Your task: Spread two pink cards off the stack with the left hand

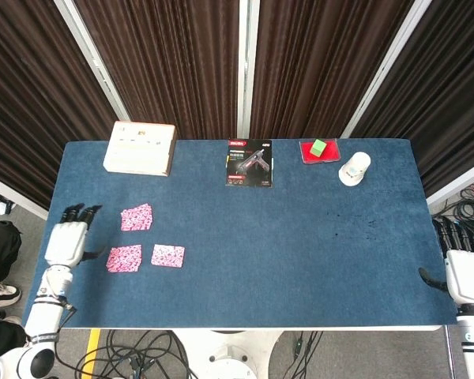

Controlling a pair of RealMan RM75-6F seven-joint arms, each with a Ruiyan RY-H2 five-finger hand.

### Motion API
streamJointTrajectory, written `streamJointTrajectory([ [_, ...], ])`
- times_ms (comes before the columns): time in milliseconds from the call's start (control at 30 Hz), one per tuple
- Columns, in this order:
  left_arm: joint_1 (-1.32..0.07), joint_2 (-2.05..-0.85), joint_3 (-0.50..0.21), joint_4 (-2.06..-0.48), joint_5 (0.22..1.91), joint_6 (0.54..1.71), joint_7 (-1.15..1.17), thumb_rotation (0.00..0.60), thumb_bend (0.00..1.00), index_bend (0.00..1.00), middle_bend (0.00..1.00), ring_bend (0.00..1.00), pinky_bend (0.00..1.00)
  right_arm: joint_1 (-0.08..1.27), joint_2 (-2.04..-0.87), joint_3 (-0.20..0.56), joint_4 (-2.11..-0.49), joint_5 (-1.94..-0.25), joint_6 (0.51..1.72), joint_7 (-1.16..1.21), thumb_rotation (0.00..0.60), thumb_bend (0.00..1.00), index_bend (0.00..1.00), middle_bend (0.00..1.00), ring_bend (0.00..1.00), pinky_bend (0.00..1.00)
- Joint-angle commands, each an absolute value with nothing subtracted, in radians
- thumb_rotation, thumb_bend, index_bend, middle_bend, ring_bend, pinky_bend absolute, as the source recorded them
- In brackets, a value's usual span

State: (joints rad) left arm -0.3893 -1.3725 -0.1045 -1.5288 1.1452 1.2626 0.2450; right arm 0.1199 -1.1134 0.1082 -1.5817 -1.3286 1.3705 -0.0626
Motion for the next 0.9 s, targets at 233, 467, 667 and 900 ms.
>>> streamJointTrajectory([
  [233, -0.304, -1.378, -0.118, -1.37, 1.268, 1.466, 0.196, 0.6, 0.22, 0.13, 0.14, 0.03, 0.09, 0.111, -1.123, 0.107, -1.568, -1.361, 1.401, -0.037, 0.6, 0.13, 0.0, 0.0, 0.0, 0.0],
  [467, -0.231, -1.359, -0.119, -1.355, 1.267, 1.54, 0.171, 0.6, 0.22, 0.13, 0.13, 0.03, 0.08, 0.112, -1.132, 0.101, -1.561, -1.387, 1.41, -0.033, 0.6, 0.13, 0.0, 0.0, 0.0, 0.0],
  [667, -0.201, -1.35, -0.123, -1.37, 1.279, 1.562, 0.16, 0.6, 0.21, 0.13, 0.13, 0.03, 0.08, 0.105, -1.131, 0.096, -1.566, -1.397, 1.421, -0.038, 0.6, 0.13, 0.0, 0.0, 0.0, 0.0],
  [900, -0.199, -1.345, -0.125, -1.394, 1.295, 1.543, 0.168, 0.6, 0.21, 0.13, 0.13, 0.03, 0.08, 0.102, -1.132, 0.094, -1.559, -1.394, 1.417, -0.036, 0.6, 0.13, 0.0, 0.0, 0.0, 0.0],
])
